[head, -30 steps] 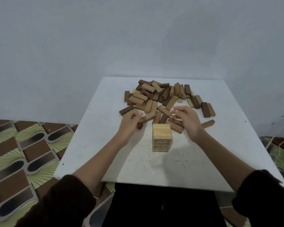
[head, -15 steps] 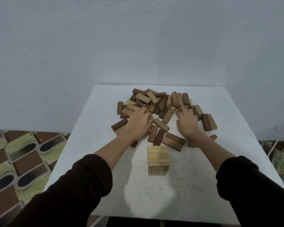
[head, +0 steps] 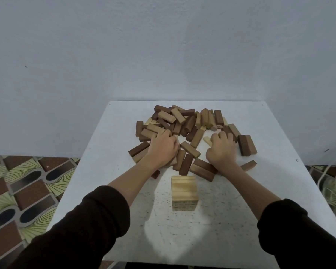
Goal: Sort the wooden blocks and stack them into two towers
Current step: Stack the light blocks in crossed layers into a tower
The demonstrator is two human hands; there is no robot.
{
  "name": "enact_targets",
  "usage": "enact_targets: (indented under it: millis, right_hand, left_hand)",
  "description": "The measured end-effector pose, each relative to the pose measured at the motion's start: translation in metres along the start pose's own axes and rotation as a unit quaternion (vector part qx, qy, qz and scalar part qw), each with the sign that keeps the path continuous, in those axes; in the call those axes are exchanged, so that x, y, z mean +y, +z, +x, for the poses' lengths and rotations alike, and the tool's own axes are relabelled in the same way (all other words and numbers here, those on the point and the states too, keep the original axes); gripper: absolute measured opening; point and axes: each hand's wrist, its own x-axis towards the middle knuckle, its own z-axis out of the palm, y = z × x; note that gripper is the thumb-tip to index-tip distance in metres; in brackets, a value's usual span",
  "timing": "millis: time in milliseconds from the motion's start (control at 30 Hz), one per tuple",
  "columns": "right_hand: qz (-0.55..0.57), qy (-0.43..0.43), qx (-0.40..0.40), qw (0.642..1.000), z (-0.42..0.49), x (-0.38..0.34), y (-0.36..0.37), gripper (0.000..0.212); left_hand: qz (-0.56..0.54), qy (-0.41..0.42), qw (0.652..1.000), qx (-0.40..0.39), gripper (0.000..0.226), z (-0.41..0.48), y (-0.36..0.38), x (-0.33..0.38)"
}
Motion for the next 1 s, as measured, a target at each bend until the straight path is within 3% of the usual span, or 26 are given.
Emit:
enact_targets:
  millis: [300,400,467,667,733,800,900,1000]
  right_hand:
    - [0.063,0.072,0.004,0.995,0.006,-0.006,0.003,0.032]
    - [0.083,0.093,0.000,0.992,0.009,-0.007,0.001,0.037]
    - [0.092,0.100,-0.004,0.991,0.010,-0.007,-0.002,0.042]
    - [0.260,0.123,0.023,0.957,0.009,-0.012,-0.021,0.044]
    - [0.328,0.124,0.025,0.936,0.010,-0.018,-0.032,0.043]
    - [0.399,0.120,0.027,0.909,0.011,-0.025,-0.042,0.038]
    - [0.484,0.102,0.015,0.869,0.007,-0.042,-0.059,0.036]
    - [0.506,0.079,0.003,0.859,0.000,-0.058,-0.072,0.036]
  left_hand:
    - [-0.072,-0.147,0.986,-0.031,0.033,0.021,-0.017,0.020]
    - [-0.094,-0.168,0.981,-0.033,0.010,0.028,-0.017,0.027]
    - [-0.101,-0.179,0.978,-0.044,0.007,0.030,-0.016,0.030]
    - [-0.186,-0.168,0.965,-0.075,0.040,0.034,-0.022,0.025]
    - [-0.292,-0.184,0.936,-0.068,0.033,0.034,-0.031,0.025]
    - [-0.413,-0.201,0.886,-0.062,0.021,0.032,-0.043,0.026]
    - [-0.546,-0.205,0.809,-0.070,0.026,0.023,-0.055,0.026]
    - [-0.631,-0.206,0.745,-0.062,0.010,0.010,-0.065,0.025]
